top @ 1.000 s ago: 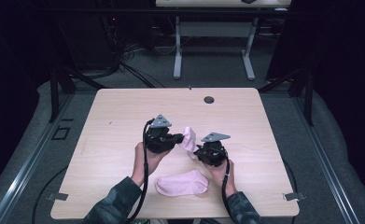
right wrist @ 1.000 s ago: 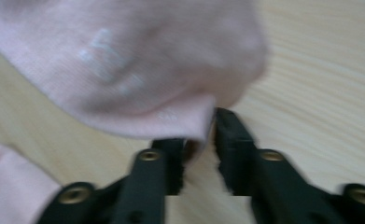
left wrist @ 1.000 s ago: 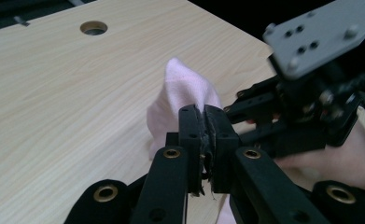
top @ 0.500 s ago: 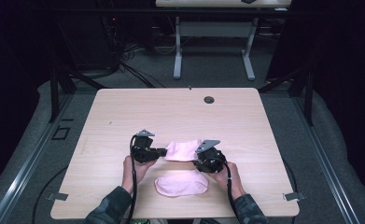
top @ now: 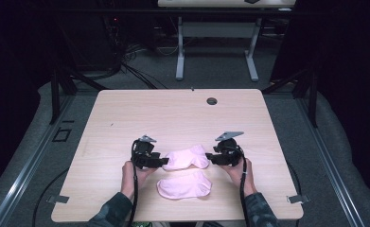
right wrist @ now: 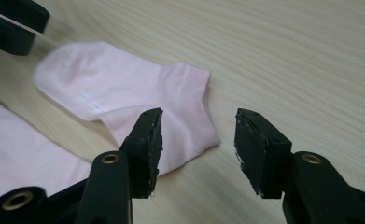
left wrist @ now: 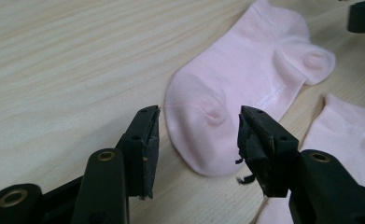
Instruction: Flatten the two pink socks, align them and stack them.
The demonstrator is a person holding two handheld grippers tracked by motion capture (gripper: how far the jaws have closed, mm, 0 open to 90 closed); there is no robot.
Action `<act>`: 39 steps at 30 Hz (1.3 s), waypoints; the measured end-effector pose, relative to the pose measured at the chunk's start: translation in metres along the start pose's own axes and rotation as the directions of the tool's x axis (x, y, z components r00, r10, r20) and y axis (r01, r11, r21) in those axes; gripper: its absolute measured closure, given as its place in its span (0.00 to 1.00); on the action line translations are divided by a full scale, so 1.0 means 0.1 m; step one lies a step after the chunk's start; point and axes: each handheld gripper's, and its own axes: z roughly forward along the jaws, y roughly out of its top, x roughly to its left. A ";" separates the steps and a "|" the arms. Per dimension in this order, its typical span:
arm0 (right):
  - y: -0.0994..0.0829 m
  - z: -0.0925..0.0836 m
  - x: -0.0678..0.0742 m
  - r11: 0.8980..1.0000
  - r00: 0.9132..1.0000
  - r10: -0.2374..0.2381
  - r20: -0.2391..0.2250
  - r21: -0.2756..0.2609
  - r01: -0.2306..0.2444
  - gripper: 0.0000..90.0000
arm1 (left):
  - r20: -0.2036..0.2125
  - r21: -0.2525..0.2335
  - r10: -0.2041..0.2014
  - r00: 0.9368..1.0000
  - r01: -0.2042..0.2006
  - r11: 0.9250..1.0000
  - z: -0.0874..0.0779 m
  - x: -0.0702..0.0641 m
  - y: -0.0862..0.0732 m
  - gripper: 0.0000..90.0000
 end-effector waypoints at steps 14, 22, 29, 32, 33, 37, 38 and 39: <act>0.00 0.25 0.04 0.997 0.999 -0.028 0.020 0.067 0.026 0.69 | -0.068 0.079 0.094 0.993 -0.089 0.993 0.16 -0.06 0.04 0.70; -0.01 0.29 0.04 0.996 0.999 -0.037 0.008 0.078 0.036 0.72 | -0.078 0.092 0.118 0.990 -0.110 0.990 0.19 -0.05 0.03 0.78; -0.01 0.31 0.04 0.996 0.999 -0.047 0.003 0.079 0.047 0.75 | -0.092 0.094 0.128 0.988 -0.119 0.988 0.18 -0.03 0.02 0.86; -0.01 0.30 0.03 0.996 0.999 -0.049 0.000 0.078 0.049 0.78 | -0.104 0.102 0.146 0.984 -0.135 0.986 0.18 -0.04 0.03 0.88; -0.02 0.31 0.04 0.996 0.999 -0.048 0.003 0.073 0.048 0.79 | -0.104 0.103 0.151 0.983 -0.140 0.985 0.18 -0.03 0.03 0.89; -0.02 0.31 0.04 0.996 0.998 -0.057 -0.017 0.065 0.058 0.85 | -0.102 0.106 0.158 0.982 -0.148 0.983 0.19 -0.04 0.03 0.92; -0.02 0.31 0.05 0.996 0.998 -0.061 -0.017 0.069 0.062 0.86 | -0.099 0.109 0.164 0.981 -0.153 0.982 0.18 -0.04 0.03 0.93; -0.03 0.32 0.05 0.997 0.998 -0.052 -0.021 0.056 0.053 0.88 | -0.098 0.110 0.163 0.982 -0.152 0.982 0.19 -0.04 0.03 0.93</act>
